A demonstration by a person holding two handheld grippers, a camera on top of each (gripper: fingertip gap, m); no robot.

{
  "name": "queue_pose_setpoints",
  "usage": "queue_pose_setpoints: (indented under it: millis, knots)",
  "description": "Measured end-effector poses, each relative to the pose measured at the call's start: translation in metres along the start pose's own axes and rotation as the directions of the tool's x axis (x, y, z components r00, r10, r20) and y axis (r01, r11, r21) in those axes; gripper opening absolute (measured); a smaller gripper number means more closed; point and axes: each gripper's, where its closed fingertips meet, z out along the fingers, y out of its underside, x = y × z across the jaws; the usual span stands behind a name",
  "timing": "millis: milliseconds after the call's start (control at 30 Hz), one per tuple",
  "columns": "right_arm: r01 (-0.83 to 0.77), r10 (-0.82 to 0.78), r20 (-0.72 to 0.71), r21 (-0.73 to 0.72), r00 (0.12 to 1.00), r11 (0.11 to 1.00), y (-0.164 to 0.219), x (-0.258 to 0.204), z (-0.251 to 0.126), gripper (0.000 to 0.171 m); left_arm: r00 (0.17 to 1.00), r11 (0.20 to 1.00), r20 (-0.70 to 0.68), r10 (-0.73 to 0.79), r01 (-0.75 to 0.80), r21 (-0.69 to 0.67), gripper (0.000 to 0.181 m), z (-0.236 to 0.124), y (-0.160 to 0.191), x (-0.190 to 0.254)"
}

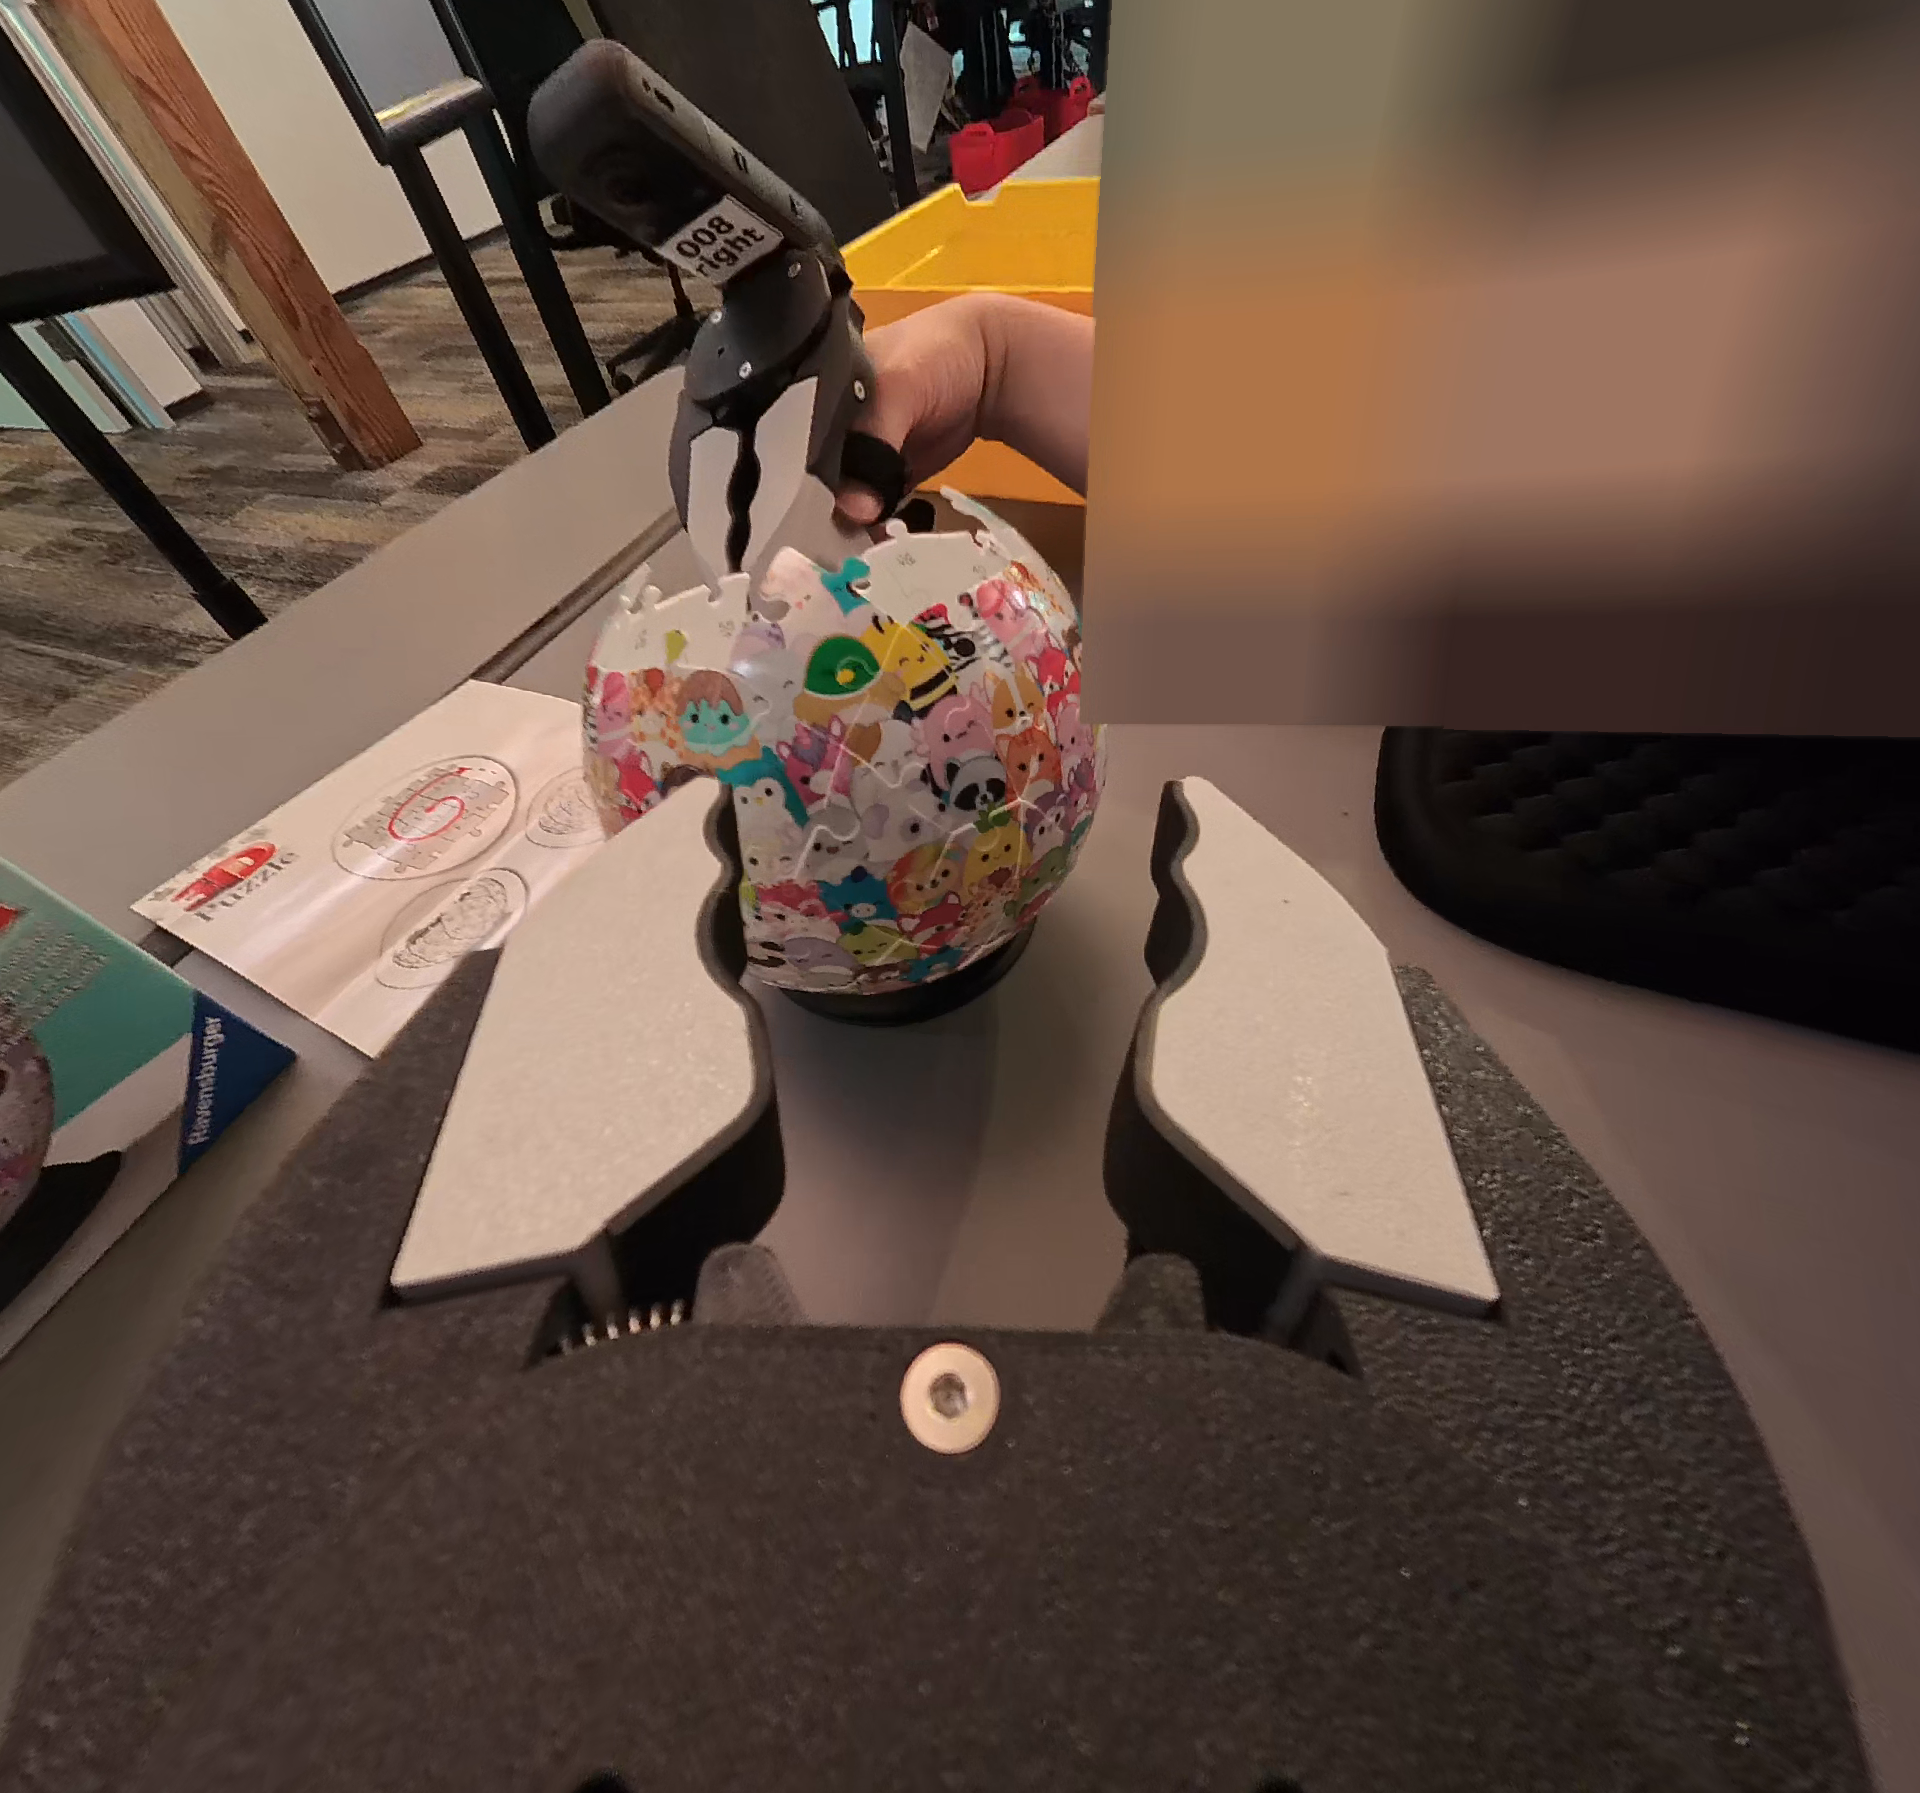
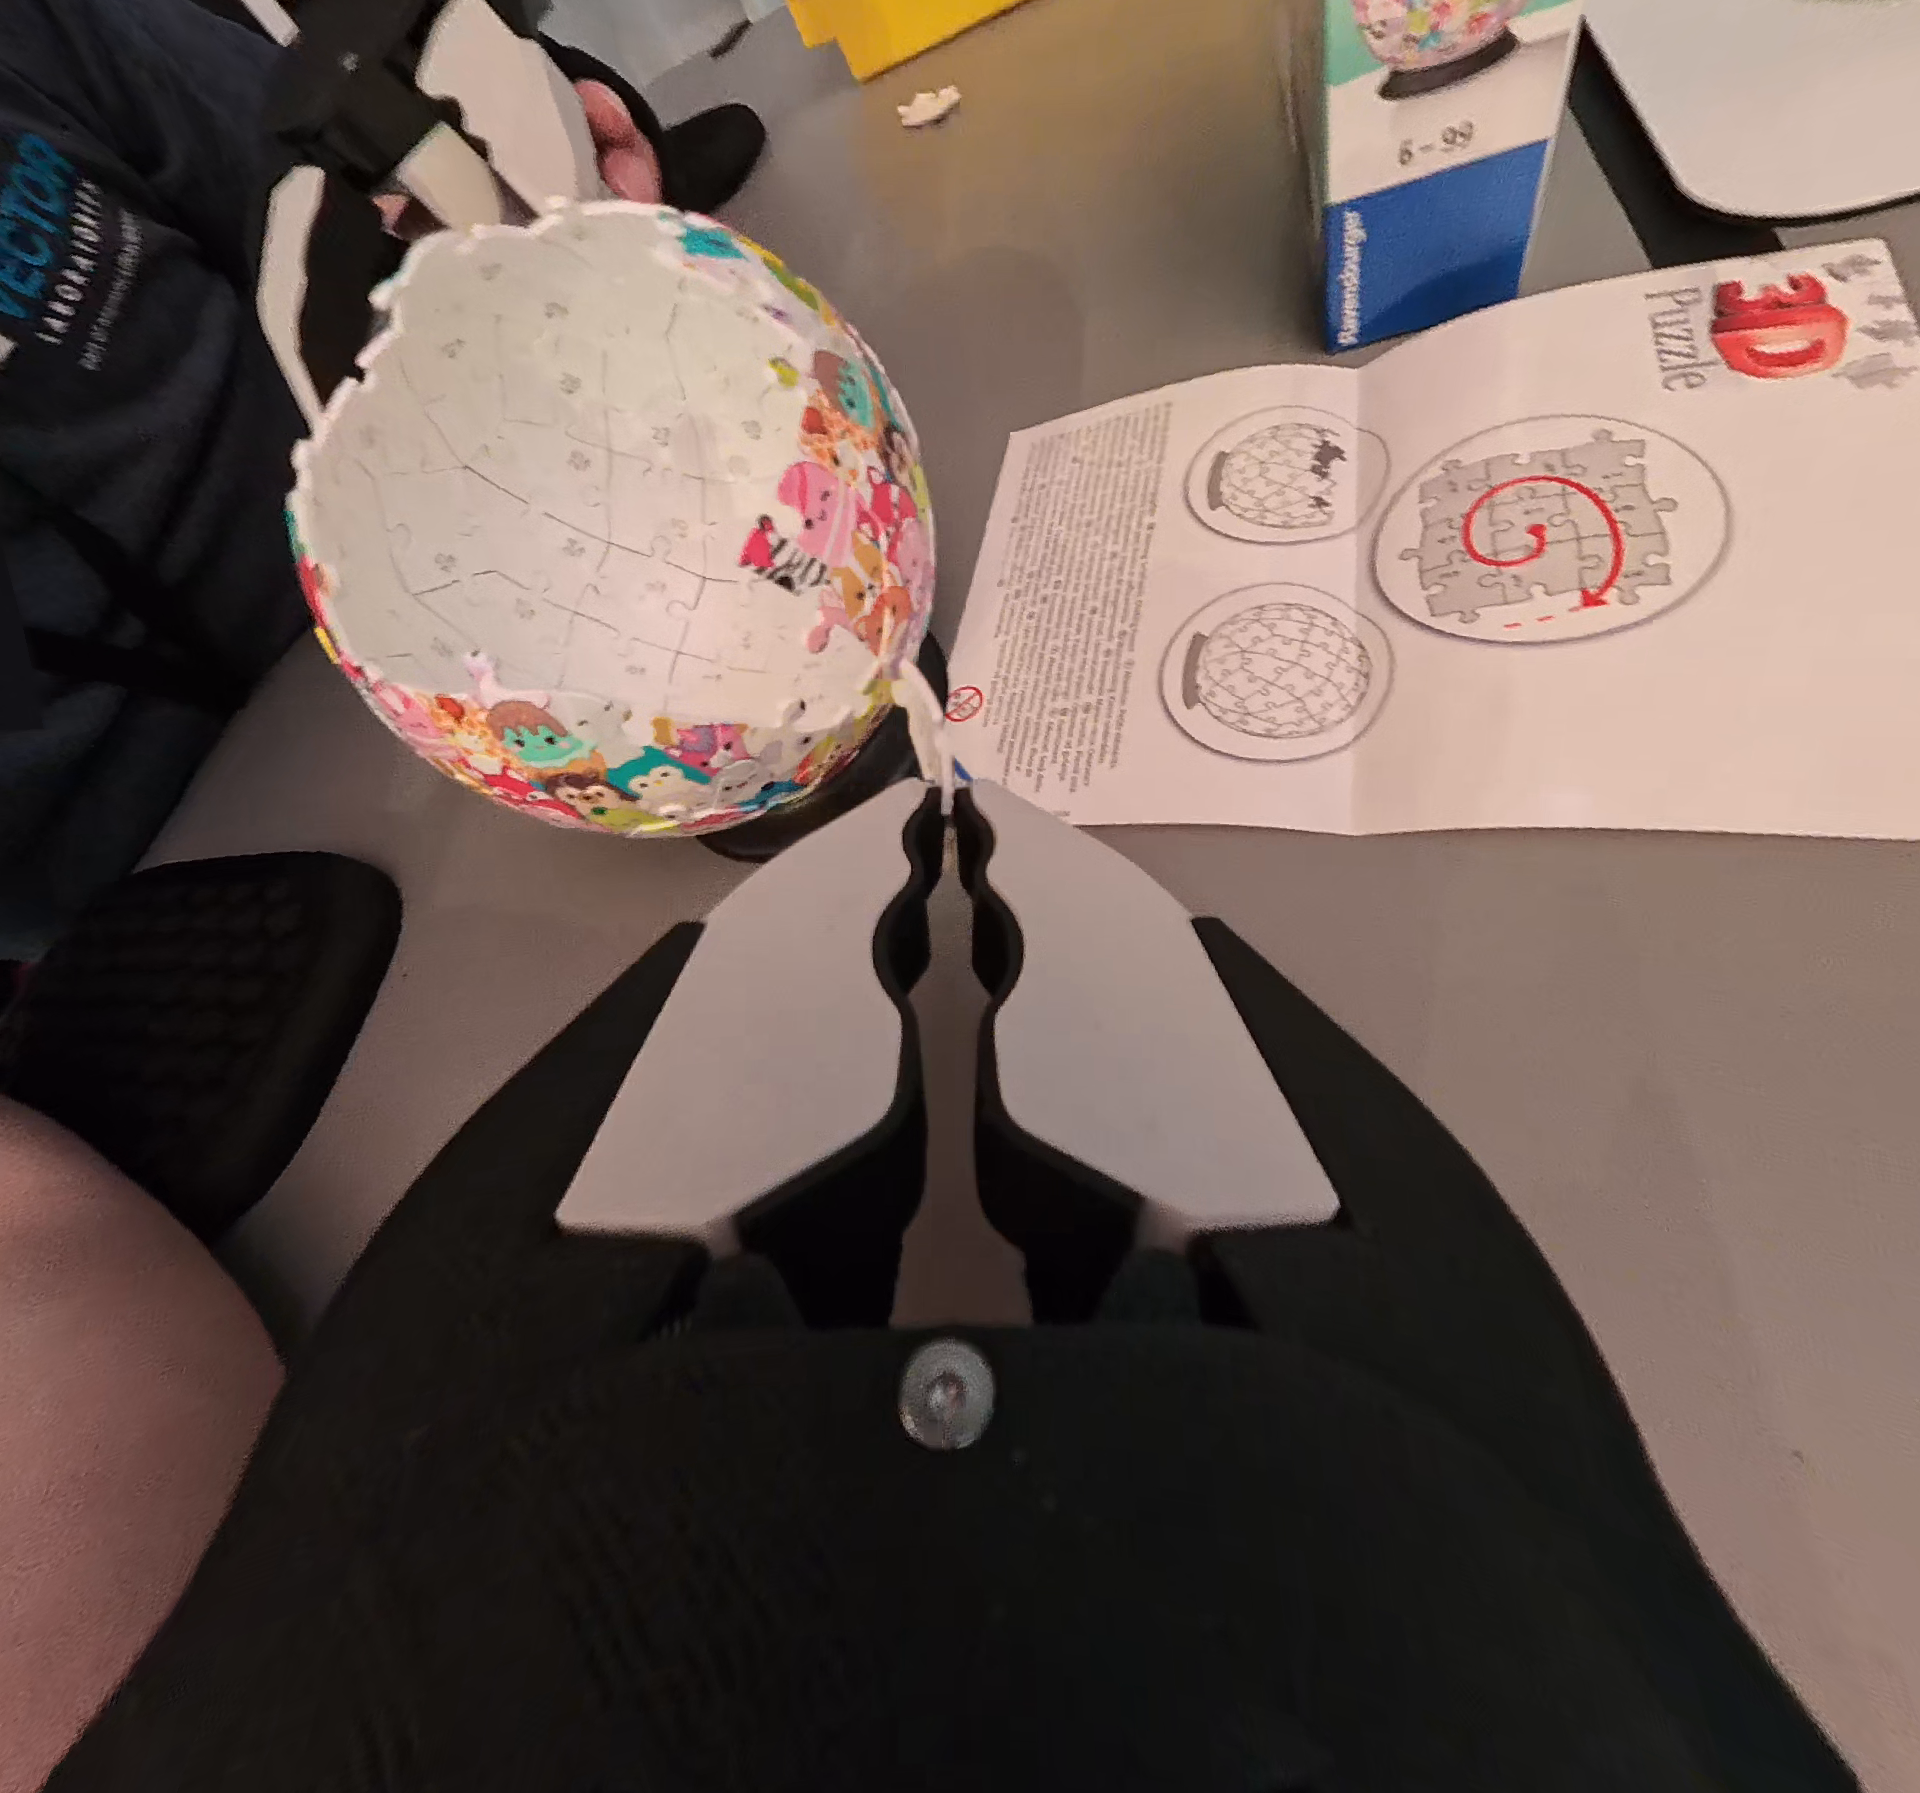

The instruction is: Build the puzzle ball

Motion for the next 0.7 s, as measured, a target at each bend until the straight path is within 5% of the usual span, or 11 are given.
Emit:
queue_pose_setpoints:
  millis: [267,533,700]
  knots:
    - [-0.119,0.048,-0.293,-0.230,0.955,0.966,-0.001,0.017,-0.016,0.003,1.000,0.999,0.026,-0.005,0.004,0.033,0.082,-0.014,-0.021,-0.008]
    - [-0.176,0.012,-0.469,-0.309,0.883,0.935,-0.034,-0.025,-0.045,0.003,0.992,0.986,0.027,-0.123,0.119,0.115,0.076,-0.029,-0.076,-0.054]
    - [-0.222,-0.001,-0.555,-0.333,0.832,0.916,-0.040,-0.041,-0.058,0.003,0.999,0.998,-0.025,0.027,-0.025,0.053,0.064,-0.010,-0.105,-0.067]
